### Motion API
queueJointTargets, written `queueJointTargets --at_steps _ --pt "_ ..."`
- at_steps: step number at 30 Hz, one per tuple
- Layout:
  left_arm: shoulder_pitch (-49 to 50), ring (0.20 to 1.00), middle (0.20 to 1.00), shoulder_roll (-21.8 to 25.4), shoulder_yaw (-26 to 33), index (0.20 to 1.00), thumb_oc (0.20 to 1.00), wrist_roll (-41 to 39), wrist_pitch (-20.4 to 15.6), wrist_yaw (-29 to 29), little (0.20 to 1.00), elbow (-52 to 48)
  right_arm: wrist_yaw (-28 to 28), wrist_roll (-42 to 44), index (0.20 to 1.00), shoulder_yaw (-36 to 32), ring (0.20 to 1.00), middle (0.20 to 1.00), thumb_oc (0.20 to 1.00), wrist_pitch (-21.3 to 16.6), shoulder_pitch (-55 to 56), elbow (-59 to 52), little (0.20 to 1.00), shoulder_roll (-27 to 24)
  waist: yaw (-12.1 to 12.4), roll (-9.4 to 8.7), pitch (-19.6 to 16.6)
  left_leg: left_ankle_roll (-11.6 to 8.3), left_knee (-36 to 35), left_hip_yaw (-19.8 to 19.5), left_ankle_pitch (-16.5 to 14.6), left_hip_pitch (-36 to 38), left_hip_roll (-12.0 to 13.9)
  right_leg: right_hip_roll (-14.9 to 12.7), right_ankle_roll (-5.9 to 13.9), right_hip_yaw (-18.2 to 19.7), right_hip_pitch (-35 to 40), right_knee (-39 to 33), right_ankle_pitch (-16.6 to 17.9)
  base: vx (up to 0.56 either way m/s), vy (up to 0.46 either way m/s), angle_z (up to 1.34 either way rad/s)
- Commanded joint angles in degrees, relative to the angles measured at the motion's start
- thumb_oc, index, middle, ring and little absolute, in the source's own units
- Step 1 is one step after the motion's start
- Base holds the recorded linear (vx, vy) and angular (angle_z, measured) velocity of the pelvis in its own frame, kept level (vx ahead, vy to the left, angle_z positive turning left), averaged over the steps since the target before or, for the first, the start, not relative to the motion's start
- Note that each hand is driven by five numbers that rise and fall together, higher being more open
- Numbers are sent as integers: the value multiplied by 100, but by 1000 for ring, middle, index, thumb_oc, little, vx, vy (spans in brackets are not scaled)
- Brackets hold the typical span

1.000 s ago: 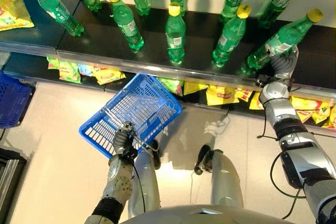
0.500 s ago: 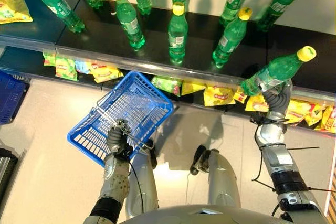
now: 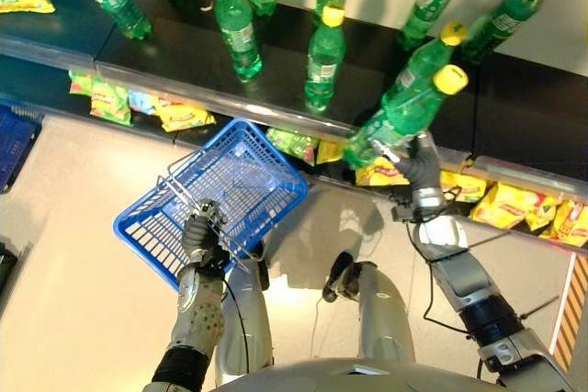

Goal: Pick up the snacks into the basket

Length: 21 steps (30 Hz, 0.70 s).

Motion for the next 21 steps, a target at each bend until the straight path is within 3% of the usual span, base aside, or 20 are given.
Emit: queueJointTargets --at_steps 1,2,11,21 --pt "-3 200 200 287 -201 200 200 259 -373 -282 200 -956 134 102 200 -4 200 200 200 -410 -735 -325 200 13 220 51 -277 164 107 162 -179 150 65 -79 651 152 259 -606 892 10 -16 19" --pt "-19 200 200 322 -292 200 200 240 -338 -312 200 -1042 199 162 200 299 200 200 200 -308 -1155 40 200 216 353 68 -252 169 77 124 -160 133 35 -109 661 110 269 -607 902 7 -4 14" --pt "-196 200 200 385 -435 200 200 173 -265 -205 200 -1457 277 190 200 948 200 200 200 -2 -2054 1027 200 1018 796 149 -91 205 15 -131 -63 2 -157 -206 666 -168 377 -606 896 -6 -15 24" --pt "-283 200 200 452 -546 200 200 101 -254 -265 200 -1876 435 87 200 1334 200 200 200 124 -2383 1897 200 1564 1018 215 -38 228 -38 -282 -6 -71 -264 -252 660 -326 406 -594 891 -8 -4 14"
